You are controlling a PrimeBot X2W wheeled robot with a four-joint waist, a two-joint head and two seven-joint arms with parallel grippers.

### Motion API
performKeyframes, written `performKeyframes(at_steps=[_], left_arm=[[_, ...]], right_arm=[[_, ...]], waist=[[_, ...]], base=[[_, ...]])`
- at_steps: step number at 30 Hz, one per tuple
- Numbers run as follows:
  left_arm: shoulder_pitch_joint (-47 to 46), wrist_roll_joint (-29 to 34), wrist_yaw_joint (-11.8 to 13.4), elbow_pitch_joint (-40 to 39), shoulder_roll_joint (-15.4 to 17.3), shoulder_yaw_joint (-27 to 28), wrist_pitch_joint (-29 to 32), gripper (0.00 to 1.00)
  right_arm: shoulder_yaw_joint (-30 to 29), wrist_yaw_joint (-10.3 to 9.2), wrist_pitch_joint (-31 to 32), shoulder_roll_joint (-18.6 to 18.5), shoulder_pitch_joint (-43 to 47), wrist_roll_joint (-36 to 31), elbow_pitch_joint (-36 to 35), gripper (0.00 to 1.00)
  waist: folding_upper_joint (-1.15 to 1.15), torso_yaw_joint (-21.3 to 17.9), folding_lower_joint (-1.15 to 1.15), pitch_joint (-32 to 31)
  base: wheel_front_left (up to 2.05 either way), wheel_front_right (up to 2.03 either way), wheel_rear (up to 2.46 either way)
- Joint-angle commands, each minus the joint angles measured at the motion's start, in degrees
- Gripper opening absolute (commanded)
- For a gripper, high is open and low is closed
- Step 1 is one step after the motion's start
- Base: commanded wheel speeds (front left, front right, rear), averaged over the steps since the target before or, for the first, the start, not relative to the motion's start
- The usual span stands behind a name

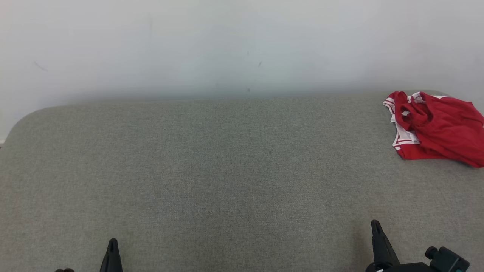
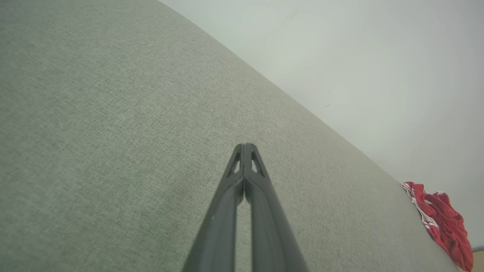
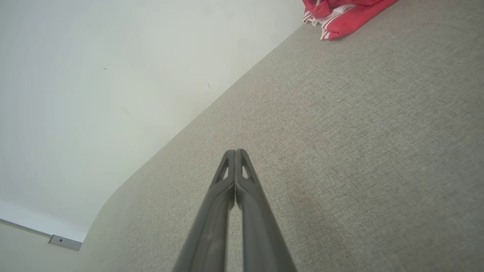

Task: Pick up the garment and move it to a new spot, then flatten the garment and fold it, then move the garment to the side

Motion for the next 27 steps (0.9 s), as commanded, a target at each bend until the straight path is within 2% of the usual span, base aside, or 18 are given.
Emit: performKeyframes(at_steps=[1,27], left_arm=[[-1.7,-2.1,-0.3,-0.5,0.1,0.3,0.4,0.0],[-4.1,-20.5,-2.2,0.1,0.1,1.9,5.0,0.0]], right_arm=[[-0.3,-0.03,0.4,-0.4,-1.4,1.9,-0.7,0.0],[-1.6,-0.06,4.8,-0.5,-3.8,19.9,-0.6,0.0]], waist=[[0.0,0.0,-0.01,0.0],[0.0,-0.2,-0.01,0.1]], base=[[0.0,0.0,0.0],[0.0,0.0,0.0]])
